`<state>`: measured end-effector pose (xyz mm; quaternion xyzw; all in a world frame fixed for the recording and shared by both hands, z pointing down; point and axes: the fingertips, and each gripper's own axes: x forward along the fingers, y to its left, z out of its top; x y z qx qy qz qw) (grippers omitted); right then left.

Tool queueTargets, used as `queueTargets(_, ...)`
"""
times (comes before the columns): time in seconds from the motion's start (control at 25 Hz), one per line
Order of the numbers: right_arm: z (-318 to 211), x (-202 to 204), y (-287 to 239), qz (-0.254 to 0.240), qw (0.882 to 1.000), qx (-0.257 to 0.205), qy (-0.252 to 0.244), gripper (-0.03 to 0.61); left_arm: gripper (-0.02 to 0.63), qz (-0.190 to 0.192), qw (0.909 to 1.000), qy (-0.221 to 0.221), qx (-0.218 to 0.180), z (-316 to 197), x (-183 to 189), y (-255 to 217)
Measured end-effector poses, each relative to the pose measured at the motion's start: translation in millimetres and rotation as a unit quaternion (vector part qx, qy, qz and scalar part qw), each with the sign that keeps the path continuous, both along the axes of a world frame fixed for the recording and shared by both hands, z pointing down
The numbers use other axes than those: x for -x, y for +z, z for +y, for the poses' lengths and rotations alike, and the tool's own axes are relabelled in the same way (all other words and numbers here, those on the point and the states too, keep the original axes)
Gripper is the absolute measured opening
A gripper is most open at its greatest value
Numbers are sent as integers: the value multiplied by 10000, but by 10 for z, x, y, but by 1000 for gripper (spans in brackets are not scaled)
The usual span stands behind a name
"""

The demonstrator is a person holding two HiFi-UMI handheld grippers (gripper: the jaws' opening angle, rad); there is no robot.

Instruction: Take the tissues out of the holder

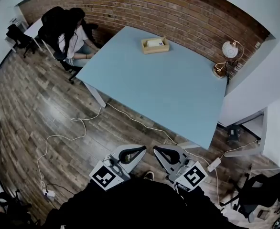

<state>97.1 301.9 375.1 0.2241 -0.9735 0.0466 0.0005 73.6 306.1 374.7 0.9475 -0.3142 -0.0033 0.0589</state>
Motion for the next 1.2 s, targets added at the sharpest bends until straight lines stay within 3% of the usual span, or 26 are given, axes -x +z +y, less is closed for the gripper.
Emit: queueTargets(1.2,-1250,1199,-103,243,9989,24,396,5,-6,190,9985,519,-11,-1299,1092,-48)
